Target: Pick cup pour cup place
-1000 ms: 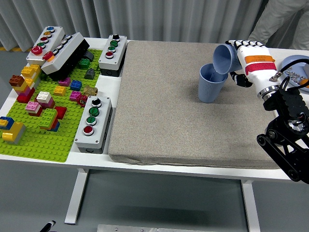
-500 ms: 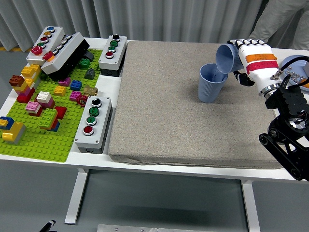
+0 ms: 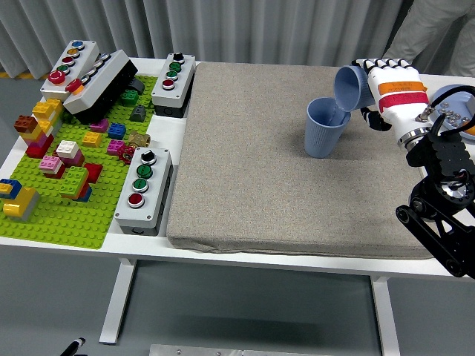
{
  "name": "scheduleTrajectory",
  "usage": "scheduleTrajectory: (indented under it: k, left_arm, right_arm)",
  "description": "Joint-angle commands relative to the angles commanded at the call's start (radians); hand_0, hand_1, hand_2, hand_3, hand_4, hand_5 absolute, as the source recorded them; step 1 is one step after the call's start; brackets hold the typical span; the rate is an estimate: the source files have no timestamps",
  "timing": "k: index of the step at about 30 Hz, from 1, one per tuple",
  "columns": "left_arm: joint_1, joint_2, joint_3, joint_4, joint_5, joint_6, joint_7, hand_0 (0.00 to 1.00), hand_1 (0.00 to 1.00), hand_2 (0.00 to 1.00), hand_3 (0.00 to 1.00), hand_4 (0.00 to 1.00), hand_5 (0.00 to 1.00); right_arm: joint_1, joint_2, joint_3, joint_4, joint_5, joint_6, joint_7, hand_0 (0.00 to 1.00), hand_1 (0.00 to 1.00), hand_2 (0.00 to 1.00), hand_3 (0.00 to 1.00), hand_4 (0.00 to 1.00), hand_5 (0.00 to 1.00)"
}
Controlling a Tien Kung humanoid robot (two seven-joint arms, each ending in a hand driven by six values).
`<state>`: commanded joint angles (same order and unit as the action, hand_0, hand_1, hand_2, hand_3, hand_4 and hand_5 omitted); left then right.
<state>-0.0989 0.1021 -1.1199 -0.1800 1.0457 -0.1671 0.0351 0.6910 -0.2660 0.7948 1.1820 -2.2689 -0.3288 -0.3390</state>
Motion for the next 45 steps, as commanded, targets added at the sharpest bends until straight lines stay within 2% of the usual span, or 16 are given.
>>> scheduleTrajectory:
  k: [12, 26, 45]
  left_arm:
    - [0.004, 0.001, 0.003, 0.0, -0.004, 0.0, 0.0, 0.836, 0.809, 0.884, 0.804, 0.645, 0.998]
    - [0.01, 0.002, 0.003, 0.0, -0.005, 0.001, 0.0, 0.836, 0.809, 0.884, 0.805, 0.645, 0.998]
    - [0.007, 0.003, -0.003, 0.0, -0.001, 0.0, 0.001, 0.836, 0.809, 0.884, 0.804, 0.645, 0.998]
  right_arm:
    - [0.017, -0.015, -0.043, 0.003, 0.0, 0.019, -0.016, 0.86, 0.649, 0.515, 0.536, 0.571, 0.002]
    - [0.012, 0.0, -0.038, 0.003, 0.0, 0.025, -0.022, 0.865, 0.652, 0.517, 0.535, 0.554, 0.002]
    - [0.022, -0.014, -0.038, 0.034, 0.0, 0.031, -0.033, 0.868, 0.655, 0.52, 0.532, 0.545, 0.002]
